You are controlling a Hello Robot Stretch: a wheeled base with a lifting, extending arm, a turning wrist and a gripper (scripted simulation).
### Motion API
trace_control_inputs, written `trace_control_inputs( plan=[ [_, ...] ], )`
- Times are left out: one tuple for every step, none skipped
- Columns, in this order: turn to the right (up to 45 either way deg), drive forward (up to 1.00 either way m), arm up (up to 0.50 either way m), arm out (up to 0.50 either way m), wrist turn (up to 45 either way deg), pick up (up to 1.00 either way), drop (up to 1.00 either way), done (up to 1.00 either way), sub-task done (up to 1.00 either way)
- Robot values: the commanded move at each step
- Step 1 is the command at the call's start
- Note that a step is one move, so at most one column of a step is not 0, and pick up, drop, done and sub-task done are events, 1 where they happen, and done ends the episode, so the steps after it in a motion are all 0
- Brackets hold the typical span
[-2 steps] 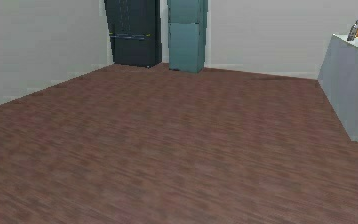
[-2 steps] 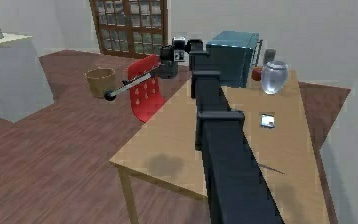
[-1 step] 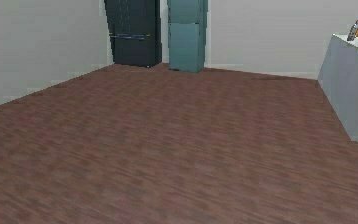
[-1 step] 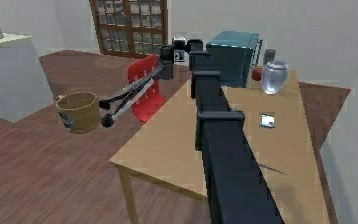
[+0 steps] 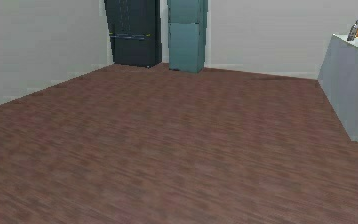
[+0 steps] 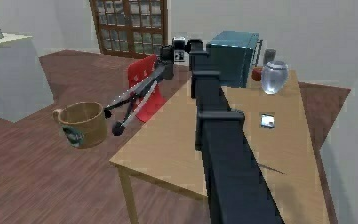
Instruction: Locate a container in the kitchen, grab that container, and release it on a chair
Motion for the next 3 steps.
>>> trace_control_inputs(
  plan=[
    [0.0,0.0,0.0,-0.48,0.0,0.0,0.0,0.0,0.0],
    [24.0,0.0,0.0,0.0,0.0,0.0,0.0,0.0,0.0],
    [0.0,0.8,0.0,0.0,0.0,0.0,0.0,0.0,0.0]
  ],
)
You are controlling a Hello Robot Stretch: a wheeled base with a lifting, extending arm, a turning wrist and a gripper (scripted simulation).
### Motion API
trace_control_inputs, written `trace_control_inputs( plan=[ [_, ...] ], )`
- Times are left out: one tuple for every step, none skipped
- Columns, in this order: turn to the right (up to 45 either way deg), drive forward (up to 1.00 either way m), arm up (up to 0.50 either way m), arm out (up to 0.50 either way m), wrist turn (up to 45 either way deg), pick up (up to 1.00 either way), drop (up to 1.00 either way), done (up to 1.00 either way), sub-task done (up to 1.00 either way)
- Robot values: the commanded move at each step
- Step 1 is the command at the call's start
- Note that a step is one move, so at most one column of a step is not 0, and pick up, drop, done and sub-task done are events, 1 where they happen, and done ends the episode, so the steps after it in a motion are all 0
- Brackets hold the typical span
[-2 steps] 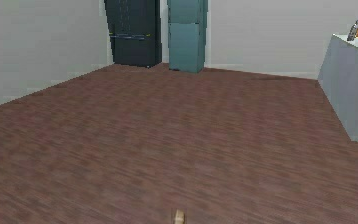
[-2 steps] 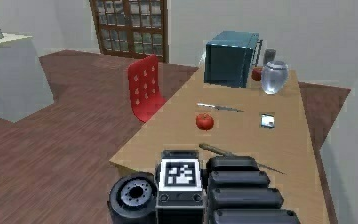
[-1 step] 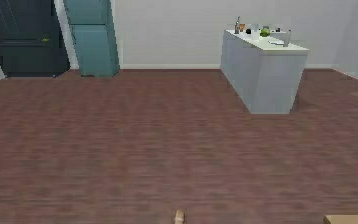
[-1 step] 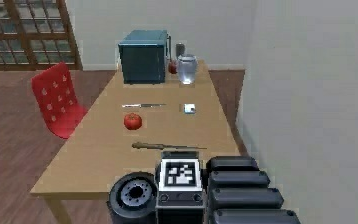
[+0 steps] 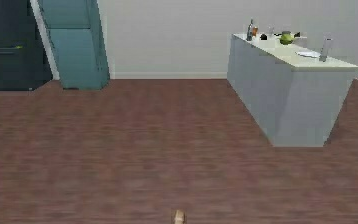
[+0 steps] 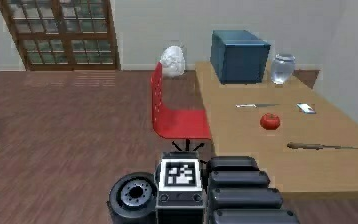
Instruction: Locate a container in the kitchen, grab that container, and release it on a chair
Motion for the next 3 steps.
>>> trace_control_inputs(
  plan=[
    [45.0,0.0,0.0,0.0,0.0,0.0,0.0,0.0,0.0],
    [9.0,0.0,0.0,0.0,0.0,0.0,0.0,0.0,0.0],
    [0.0,1.0,0.0,0.0,0.0,0.0,0.0,0.0,0.0]
  ],
)
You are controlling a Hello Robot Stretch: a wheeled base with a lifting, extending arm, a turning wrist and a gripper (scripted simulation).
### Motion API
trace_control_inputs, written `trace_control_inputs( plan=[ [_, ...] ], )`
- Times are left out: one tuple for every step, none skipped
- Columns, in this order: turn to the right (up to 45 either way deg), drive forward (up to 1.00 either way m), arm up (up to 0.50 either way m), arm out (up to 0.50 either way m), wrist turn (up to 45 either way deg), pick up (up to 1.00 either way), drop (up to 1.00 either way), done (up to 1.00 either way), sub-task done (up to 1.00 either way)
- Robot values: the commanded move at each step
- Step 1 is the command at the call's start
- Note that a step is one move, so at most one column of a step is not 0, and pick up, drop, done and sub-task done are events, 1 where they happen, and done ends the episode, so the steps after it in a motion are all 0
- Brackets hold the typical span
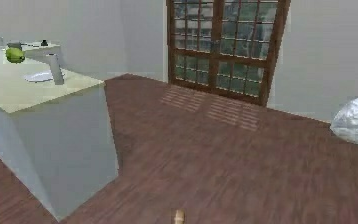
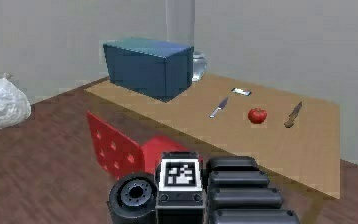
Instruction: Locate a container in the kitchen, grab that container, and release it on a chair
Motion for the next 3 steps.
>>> trace_control_inputs(
  plan=[
    [6.0,0.0,0.0,0.0,0.0,0.0,0.0,0.0,0.0],
    [0.0,0.2,0.0,0.0,0.0,0.0,0.0,0.0,0.0],
    [27.0,0.0,0.0,0.0,0.0,0.0,0.0,0.0,0.0]
  ],
)
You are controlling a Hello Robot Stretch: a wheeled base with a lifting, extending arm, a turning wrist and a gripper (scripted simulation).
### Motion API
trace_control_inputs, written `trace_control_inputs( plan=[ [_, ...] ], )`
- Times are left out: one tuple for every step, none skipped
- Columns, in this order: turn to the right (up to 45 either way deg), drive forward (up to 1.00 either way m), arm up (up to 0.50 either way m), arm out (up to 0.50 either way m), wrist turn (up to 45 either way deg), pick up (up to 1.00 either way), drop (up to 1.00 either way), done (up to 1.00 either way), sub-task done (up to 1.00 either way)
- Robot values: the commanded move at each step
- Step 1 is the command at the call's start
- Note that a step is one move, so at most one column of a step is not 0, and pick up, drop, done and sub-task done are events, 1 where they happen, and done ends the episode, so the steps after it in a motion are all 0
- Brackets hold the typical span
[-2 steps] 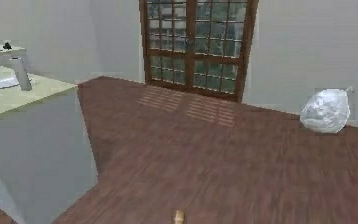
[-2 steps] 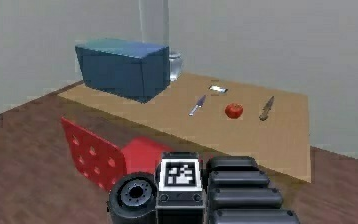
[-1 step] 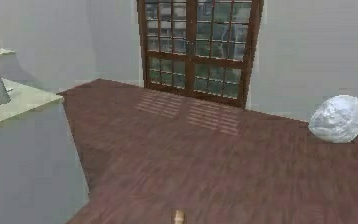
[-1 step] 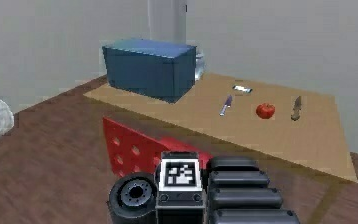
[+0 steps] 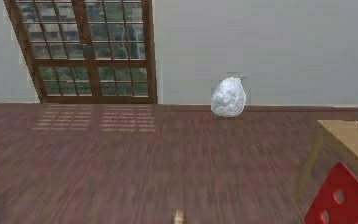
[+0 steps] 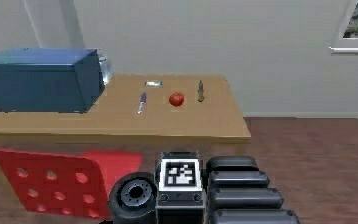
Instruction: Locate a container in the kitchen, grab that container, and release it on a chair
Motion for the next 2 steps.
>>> trace_control_inputs(
  plan=[
    [0.0,0.85,0.0,0.0,0.0,0.0,0.0,0.0,0.0],
    [33.0,0.0,0.0,0.0,0.0,0.0,0.0,0.0,0.0]
  ],
)
